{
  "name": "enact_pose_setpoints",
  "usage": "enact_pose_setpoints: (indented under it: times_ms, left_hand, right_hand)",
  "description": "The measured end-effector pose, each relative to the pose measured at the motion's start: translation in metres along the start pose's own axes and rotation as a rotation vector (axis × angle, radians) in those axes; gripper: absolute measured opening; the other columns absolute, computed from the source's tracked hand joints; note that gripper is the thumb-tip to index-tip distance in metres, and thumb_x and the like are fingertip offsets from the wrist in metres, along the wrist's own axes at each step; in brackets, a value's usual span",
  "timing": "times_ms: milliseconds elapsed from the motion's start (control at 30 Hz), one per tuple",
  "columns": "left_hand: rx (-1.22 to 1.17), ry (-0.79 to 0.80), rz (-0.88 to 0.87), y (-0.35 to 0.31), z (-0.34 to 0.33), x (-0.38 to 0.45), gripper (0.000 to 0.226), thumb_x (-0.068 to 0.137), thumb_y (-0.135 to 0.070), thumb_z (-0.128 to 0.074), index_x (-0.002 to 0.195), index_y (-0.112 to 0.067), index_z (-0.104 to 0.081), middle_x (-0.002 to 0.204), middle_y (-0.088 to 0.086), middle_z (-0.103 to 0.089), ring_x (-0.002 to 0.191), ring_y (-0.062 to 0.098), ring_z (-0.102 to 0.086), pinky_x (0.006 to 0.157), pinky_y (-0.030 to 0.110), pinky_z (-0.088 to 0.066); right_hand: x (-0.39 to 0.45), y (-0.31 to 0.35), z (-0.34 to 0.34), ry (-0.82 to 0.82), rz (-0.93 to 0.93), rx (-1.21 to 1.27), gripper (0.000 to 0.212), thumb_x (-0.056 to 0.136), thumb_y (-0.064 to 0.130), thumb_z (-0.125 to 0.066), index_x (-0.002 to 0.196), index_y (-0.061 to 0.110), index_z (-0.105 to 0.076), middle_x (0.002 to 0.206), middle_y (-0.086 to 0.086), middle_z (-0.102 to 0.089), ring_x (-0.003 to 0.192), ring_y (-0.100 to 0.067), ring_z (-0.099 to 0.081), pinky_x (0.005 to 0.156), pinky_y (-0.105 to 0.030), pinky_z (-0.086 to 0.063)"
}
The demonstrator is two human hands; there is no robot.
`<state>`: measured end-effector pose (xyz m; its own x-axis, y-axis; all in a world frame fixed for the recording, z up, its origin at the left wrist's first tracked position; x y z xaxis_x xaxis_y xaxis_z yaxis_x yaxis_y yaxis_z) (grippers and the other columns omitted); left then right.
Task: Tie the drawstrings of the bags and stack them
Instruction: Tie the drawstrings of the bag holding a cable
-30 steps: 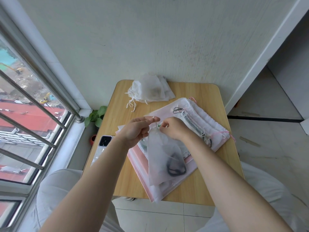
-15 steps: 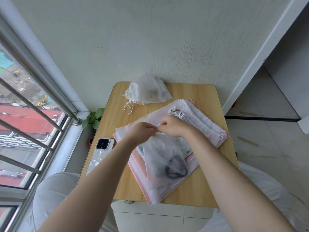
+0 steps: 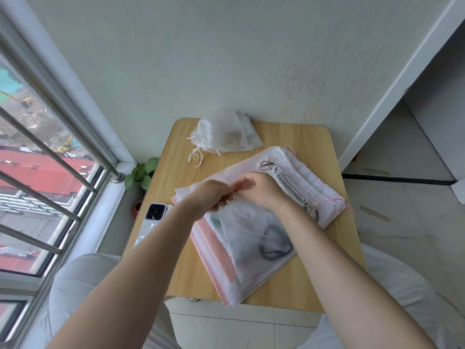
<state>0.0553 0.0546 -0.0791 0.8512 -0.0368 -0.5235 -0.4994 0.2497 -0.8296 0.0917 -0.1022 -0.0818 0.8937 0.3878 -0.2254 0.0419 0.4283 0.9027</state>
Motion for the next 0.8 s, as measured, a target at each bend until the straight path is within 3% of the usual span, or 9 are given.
enact_pose_setpoints:
  times_ms: [100, 200, 367, 467, 600, 667, 800]
  left_hand:
    - [-0.091, 0.011, 0.055, -0.003, 0.003, 0.001, 0.024, 0.096, -0.02, -0.05, 0.082, -0.005, -0.063, 0.067, 0.006, -0.056, 0.047, 0.013, -0.041, 0.044, 0.021, -0.022]
    - [-0.069, 0.006, 0.067, -0.001, 0.004, 0.002, 0.023, 0.093, -0.019, -0.053, 0.083, -0.004, -0.066, 0.068, 0.006, -0.058, 0.047, 0.014, -0.042, 0.044, 0.022, -0.023]
    - [-0.03, -0.017, -0.038, 0.002, 0.005, -0.001, 0.02, 0.095, -0.02, -0.061, 0.086, -0.005, -0.072, 0.064, -0.002, -0.063, 0.051, 0.011, -0.043, 0.05, 0.023, -0.028]
    - [-0.006, -0.072, -0.097, 0.001, 0.004, 0.0, 0.015, 0.095, -0.014, -0.059, 0.09, -0.01, -0.073, 0.073, -0.001, -0.069, 0.052, 0.011, -0.044, 0.049, 0.023, -0.03]
    - [0.115, -0.102, -0.18, -0.001, -0.002, 0.001, 0.012, 0.093, -0.01, -0.059, 0.086, -0.013, -0.069, 0.074, -0.001, -0.071, 0.058, 0.014, -0.043, 0.054, 0.026, -0.034]
    - [0.104, -0.106, -0.21, -0.004, -0.005, 0.0, 0.003, 0.092, -0.012, -0.063, 0.092, -0.015, -0.061, 0.072, -0.001, -0.07, 0.06, 0.014, -0.044, 0.055, 0.025, -0.035]
    - [0.175, -0.181, -0.235, -0.007, -0.011, -0.002, 0.015, 0.091, -0.016, -0.066, 0.098, -0.015, -0.052, 0.072, -0.003, -0.067, 0.05, 0.005, -0.046, 0.04, 0.013, -0.031]
  right_hand:
    - [-0.003, -0.004, -0.005, -0.066, 0.034, -0.012, 0.016, 0.077, 0.009, -0.079, 0.077, 0.022, -0.071, 0.082, 0.004, -0.074, 0.082, -0.012, -0.07, 0.083, -0.025, -0.055]
    - [-0.001, -0.005, -0.005, -0.097, 0.049, -0.086, 0.008, 0.078, 0.007, -0.076, 0.079, 0.013, -0.071, 0.08, 0.001, -0.073, 0.082, -0.017, -0.069, 0.08, -0.03, -0.056]
    - [-0.003, -0.006, 0.003, -0.023, 0.012, -0.151, 0.002, 0.092, 0.011, -0.062, 0.09, 0.011, -0.063, 0.087, -0.006, -0.07, 0.082, -0.02, -0.065, 0.076, -0.029, -0.05]
    - [-0.007, -0.009, 0.011, 0.068, -0.049, -0.162, 0.005, 0.095, 0.013, -0.058, 0.091, 0.014, -0.06, 0.076, 0.003, -0.06, 0.068, -0.009, -0.052, 0.063, -0.021, -0.041]
    - [-0.01, -0.004, 0.015, 0.104, -0.077, -0.033, 0.015, 0.086, 0.02, -0.069, 0.092, 0.017, -0.056, 0.089, 0.001, -0.067, 0.08, -0.009, -0.06, 0.077, -0.024, -0.048]
    - [-0.012, 0.001, 0.013, 0.105, -0.039, 0.12, 0.025, 0.082, 0.009, -0.074, 0.096, 0.011, -0.053, 0.096, -0.006, -0.071, 0.085, -0.012, -0.067, 0.082, -0.025, -0.052]
    - [-0.011, 0.009, 0.011, 0.081, 0.004, -0.001, 0.028, 0.075, -0.001, -0.077, 0.08, 0.012, -0.053, 0.074, -0.004, -0.069, 0.071, -0.014, -0.063, 0.075, -0.029, -0.054]
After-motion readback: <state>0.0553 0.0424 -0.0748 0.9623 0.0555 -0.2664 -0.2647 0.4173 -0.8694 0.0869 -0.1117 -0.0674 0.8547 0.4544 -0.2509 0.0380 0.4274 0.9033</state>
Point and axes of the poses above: each hand's wrist, its own x-axis towards the middle knuckle, its own z-axis out of the back of the hand, y = z × x, the point moved 1 cm from there along x, towards the middle knuckle
